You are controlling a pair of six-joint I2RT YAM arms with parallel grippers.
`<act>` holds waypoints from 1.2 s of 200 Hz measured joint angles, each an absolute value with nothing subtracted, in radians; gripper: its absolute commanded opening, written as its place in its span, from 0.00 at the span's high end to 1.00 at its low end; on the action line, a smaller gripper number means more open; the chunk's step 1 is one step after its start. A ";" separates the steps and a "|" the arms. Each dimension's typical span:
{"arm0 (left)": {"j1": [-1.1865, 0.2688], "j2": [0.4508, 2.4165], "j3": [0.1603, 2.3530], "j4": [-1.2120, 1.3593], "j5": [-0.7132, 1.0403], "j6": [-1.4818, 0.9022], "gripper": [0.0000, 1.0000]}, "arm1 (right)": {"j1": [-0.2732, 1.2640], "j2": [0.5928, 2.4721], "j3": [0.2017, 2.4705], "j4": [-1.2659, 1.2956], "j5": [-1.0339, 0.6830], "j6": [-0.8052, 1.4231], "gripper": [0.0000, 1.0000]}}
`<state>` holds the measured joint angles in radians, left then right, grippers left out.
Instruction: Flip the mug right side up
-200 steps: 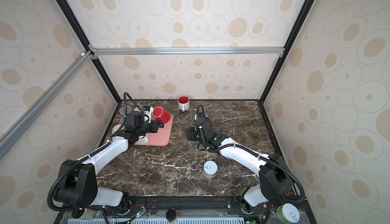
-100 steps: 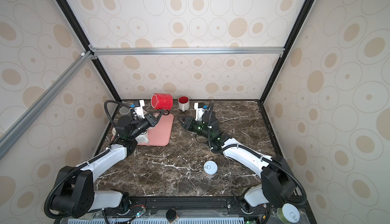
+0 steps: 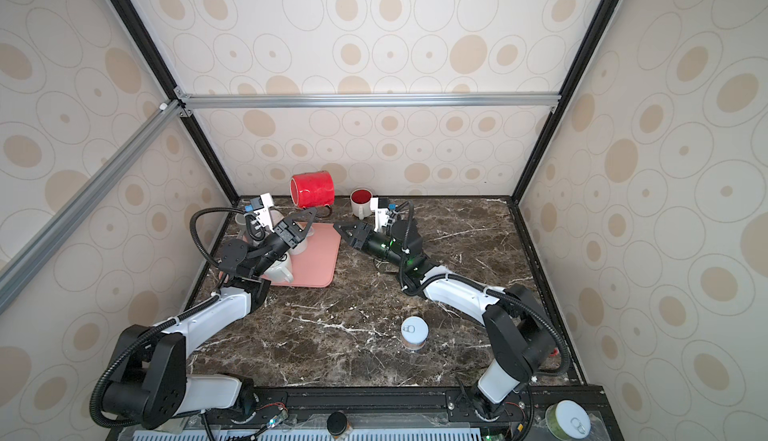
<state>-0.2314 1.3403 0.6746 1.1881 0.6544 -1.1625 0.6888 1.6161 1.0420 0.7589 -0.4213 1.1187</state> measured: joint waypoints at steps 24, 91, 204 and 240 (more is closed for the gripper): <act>-0.231 1.341 0.669 1.210 0.661 -1.188 1.00 | 0.694 1.632 1.065 0.796 -0.444 1.126 0.50; -0.231 1.346 0.653 1.267 0.683 -1.246 1.00 | 0.701 1.656 1.124 0.832 -0.460 1.138 0.50; -0.232 1.464 0.634 1.297 0.734 -1.264 1.00 | 0.701 1.694 1.078 0.664 -0.443 1.131 0.54; -0.232 1.476 0.687 1.002 0.772 -1.087 1.00 | 0.705 1.575 1.047 0.439 -0.368 0.975 0.54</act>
<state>-0.2321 1.4761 0.6872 1.0023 0.7719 -1.0874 0.7052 1.5753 1.0466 0.4385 -0.3676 0.9752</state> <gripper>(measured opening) 0.085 0.462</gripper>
